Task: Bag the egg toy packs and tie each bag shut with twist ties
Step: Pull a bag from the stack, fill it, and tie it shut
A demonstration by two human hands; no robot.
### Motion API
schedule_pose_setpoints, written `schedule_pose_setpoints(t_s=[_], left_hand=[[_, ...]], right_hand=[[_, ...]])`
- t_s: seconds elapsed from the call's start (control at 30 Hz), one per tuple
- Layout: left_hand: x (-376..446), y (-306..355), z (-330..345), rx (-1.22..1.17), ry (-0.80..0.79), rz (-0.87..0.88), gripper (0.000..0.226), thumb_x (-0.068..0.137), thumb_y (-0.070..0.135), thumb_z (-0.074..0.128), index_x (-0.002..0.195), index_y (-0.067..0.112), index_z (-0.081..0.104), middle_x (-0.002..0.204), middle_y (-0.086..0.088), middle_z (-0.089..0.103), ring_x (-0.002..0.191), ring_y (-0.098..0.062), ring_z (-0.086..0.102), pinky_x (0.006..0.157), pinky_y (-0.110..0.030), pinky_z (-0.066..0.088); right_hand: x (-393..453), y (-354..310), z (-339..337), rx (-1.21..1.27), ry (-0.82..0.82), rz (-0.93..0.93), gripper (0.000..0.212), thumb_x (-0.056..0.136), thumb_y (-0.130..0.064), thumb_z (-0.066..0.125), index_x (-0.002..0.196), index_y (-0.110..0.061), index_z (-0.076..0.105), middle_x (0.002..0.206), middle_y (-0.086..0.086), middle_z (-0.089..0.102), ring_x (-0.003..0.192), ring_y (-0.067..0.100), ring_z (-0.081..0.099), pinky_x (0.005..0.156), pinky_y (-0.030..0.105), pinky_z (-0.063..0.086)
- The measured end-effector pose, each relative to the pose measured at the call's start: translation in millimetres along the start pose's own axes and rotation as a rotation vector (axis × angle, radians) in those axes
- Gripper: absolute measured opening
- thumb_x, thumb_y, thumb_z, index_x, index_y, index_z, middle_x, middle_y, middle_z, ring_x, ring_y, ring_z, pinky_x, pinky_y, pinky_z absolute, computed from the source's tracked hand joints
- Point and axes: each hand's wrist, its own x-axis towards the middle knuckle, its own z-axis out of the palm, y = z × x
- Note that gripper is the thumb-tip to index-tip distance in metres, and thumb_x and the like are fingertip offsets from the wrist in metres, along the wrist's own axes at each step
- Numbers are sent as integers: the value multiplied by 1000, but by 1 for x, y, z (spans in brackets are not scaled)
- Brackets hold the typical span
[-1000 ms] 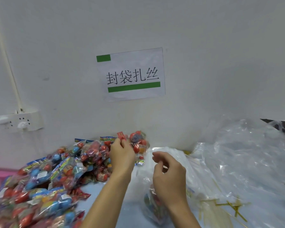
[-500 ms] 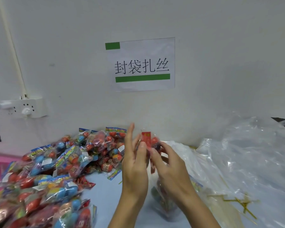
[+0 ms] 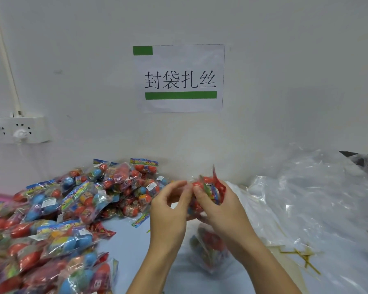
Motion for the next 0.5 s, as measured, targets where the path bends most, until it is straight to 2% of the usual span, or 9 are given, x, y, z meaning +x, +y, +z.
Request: schedule_pose_setpoints(t_s=[0.1, 0.17, 0.2, 0.27, 0.33, 0.37, 0.43, 0.5], left_hand=[[1, 0, 0, 3, -35, -4, 17, 90, 10, 70, 86, 23, 79, 86, -2, 75, 85, -17, 72, 55, -35, 60], [3, 0, -4, 168, 14, 101, 16, 86, 11, 75, 83, 27, 79, 82, 4, 74, 81, -15, 69, 62, -38, 60], [5, 1, -6, 275, 31, 155, 14, 84, 16, 78, 87, 30, 77, 86, 8, 72, 85, -13, 66, 72, -40, 58], [7, 1, -9, 393, 38, 143, 29, 84, 28, 77, 110, 35, 65, 110, 10, 65, 106, -11, 59, 92, -37, 50], [6, 3, -10, 266, -47, -67, 45, 89, 37, 70, 129, 35, 52, 129, 6, 58, 119, -12, 57, 102, -38, 47], [5, 4, -9, 146, -94, -184, 46, 91, 39, 67, 133, 33, 50, 130, 3, 60, 117, -15, 61, 99, -42, 51], [4, 4, -6, -61, -148, -333, 36, 93, 39, 63, 126, 26, 60, 117, -5, 70, 101, -21, 71, 80, -46, 60], [4, 3, -3, -127, -136, -328, 28, 96, 35, 59, 118, 20, 68, 107, -8, 75, 94, -25, 74, 73, -50, 61]], right_hand=[[5, 1, -4, -58, 99, -15, 11, 97, -28, 64, 105, -25, 70, 98, -5, 76, 95, 15, 73, 92, 48, 57], [7, 0, -7, -129, 162, -32, 11, 98, -25, 61, 101, -25, 72, 93, -8, 77, 91, 10, 73, 91, 44, 58], [7, -1, -8, -152, 174, -37, 12, 99, -25, 60, 101, -24, 72, 93, -8, 77, 91, 11, 73, 90, 44, 58], [7, -5, -8, -134, 158, -34, 15, 100, -26, 58, 103, -22, 72, 93, -5, 77, 93, 16, 73, 88, 43, 59], [4, -9, -5, -8, 74, 19, 20, 103, -26, 55, 111, -17, 71, 96, 0, 78, 95, 22, 74, 88, 47, 60], [2, -11, -3, 74, 16, 65, 25, 104, -28, 53, 117, -15, 70, 99, 4, 78, 97, 25, 75, 88, 49, 60], [-1, -15, -1, 200, -97, 156, 32, 104, -32, 51, 119, -11, 70, 106, 12, 77, 100, 32, 74, 90, 57, 57], [-3, -18, -2, 255, -176, 210, 36, 103, -36, 50, 117, -12, 72, 110, 14, 76, 104, 34, 72, 94, 63, 53]])
